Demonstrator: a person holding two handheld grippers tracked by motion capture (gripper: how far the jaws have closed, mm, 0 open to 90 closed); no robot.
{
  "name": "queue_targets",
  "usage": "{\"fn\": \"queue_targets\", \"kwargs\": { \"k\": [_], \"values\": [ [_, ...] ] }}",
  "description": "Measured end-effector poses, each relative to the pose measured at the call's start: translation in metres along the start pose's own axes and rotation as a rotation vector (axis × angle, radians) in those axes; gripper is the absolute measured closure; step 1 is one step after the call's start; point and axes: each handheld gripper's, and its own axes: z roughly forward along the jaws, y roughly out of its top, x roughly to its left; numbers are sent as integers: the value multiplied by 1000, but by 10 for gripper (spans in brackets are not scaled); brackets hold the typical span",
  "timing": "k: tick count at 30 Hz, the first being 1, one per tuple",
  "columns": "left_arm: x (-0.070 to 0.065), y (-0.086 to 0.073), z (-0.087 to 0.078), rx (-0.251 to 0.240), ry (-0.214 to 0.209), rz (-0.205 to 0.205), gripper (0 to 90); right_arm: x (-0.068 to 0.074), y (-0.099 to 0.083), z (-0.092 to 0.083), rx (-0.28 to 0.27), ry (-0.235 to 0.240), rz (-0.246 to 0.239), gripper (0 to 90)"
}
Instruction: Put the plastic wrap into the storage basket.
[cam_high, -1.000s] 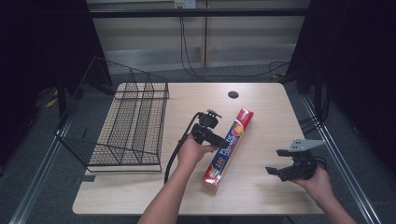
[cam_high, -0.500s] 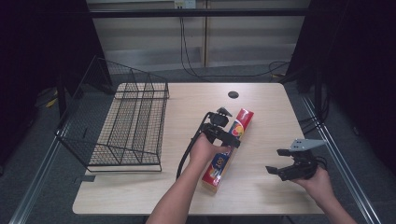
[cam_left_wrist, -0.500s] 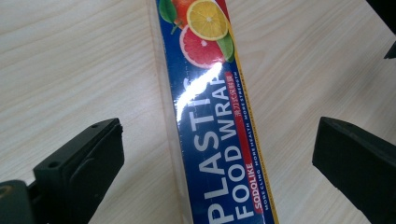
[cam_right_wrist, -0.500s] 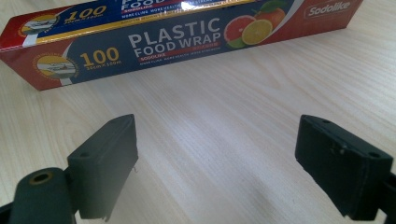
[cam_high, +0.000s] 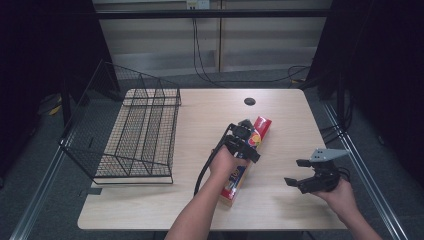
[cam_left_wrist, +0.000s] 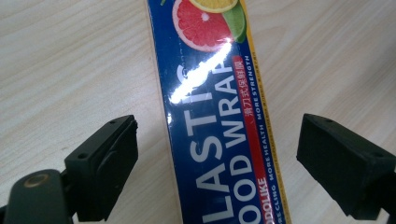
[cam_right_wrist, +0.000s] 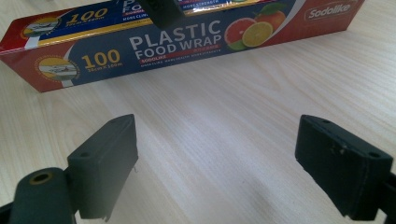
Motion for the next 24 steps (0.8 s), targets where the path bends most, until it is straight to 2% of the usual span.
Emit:
{"fn": "queue_targets", "kwargs": {
  "k": [6,9,11,15,17,18,19,20,21,24],
  "values": [
    [-1,2,7,28,9,0,154,-1,0,-1,-5,0,5,132],
    [0,2,12,56,9,-12,230,-1,0,0,-1,0,5,132],
    [-1,3,13,58,4,-16,304,-1,0,0,2,-1,-1,132],
    [0,5,15,92,19,-9,356,-1,0,0,1,2,-2,132],
    [-2,7,13,111,30,-26,385,-1,0,-1,-6,3,5,132],
    [-1,10,9,137,52,-7,399,-1,0,-1,-5,2,7,132],
    [-1,10,8,149,60,-9,414,-1,0,-2,-5,-2,6,132],
    [-1,10,8,149,60,-9,425,-1,0,-2,-4,-2,7,132],
    [2,10,5,187,52,12,432,-1,0,-2,-4,0,8,132],
    [3,9,2,197,54,16,437,-1,0,-2,-7,-2,4,132]
  ]
}}
